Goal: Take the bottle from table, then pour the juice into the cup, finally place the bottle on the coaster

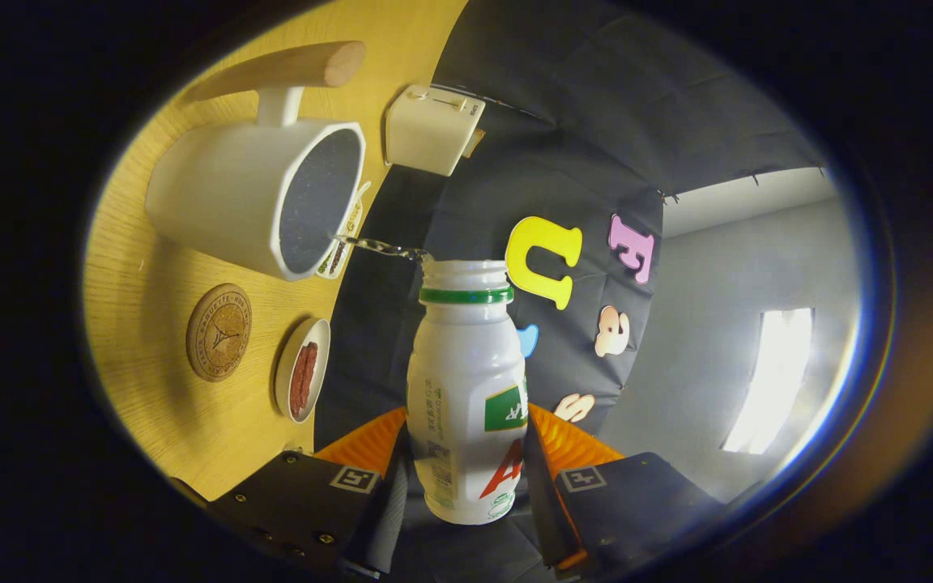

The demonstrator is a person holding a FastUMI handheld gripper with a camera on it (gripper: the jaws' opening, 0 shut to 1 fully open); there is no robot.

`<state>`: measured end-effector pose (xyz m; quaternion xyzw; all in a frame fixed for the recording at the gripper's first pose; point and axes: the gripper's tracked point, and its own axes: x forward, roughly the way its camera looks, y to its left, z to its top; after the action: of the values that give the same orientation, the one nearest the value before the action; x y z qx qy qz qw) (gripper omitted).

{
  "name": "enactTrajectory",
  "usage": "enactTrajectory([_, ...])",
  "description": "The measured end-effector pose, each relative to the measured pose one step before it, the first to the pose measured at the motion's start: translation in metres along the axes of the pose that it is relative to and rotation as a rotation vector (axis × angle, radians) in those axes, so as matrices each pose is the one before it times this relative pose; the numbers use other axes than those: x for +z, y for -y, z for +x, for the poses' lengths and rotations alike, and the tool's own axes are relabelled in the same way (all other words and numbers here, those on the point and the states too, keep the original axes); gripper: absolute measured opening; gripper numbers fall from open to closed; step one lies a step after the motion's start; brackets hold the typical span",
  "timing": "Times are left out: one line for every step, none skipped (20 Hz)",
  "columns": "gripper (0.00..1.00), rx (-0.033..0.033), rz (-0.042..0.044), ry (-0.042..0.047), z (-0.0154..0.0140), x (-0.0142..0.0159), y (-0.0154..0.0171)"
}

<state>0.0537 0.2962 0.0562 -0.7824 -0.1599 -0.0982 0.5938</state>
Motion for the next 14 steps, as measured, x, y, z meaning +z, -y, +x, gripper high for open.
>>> enactTrajectory([0.66,-0.00085,-0.00343,0.00161,0.00135,-0.00007,0.00063])
enactTrajectory([0.66,0.00019,-0.00249,0.00065,-0.00057,0.00016,0.00034])
enactTrajectory([0.66,0.00155,-0.00177,0.00089,0.00051,-0.00015,-0.00045])
enactTrajectory([0.66,0.00141,-0.00221,0.00133,-0.00094,0.00075,-0.00025])
enactTrajectory([0.66,0.00138,-0.00464,0.00253,0.00083,0.00022,0.00041])
enactTrajectory([0.66,-0.00138,-0.00751,0.00104,-0.00083,0.00063,0.00042])
enactTrajectory([0.66,-0.0014,-0.00909,0.00185,0.0005,0.00002,0.00094])
enactTrajectory([0.66,0.00007,-0.00522,0.0023,-0.00042,-0.00015,0.00024])
enactTrajectory([0.66,0.00187,-0.00179,0.00105,0.00099,-0.0005,0.00009])
enactTrajectory([0.66,-0.00021,-0.00013,0.00185,-0.00005,-0.00026,0.00054])
enactTrajectory([0.66,-0.00251,-0.00327,-0.00008,0.0004,0.00011,0.00073])
enactTrajectory([0.66,-0.00431,-0.00664,0.00115,-0.0004,0.00026,0.00097])
enactTrajectory([0.66,-0.00494,-0.00825,0.00101,0.00083,-0.00037,0.00051])
enactTrajectory([0.66,-0.0011,-0.00619,0.00274,-0.0003,0.00015,-0.00014])
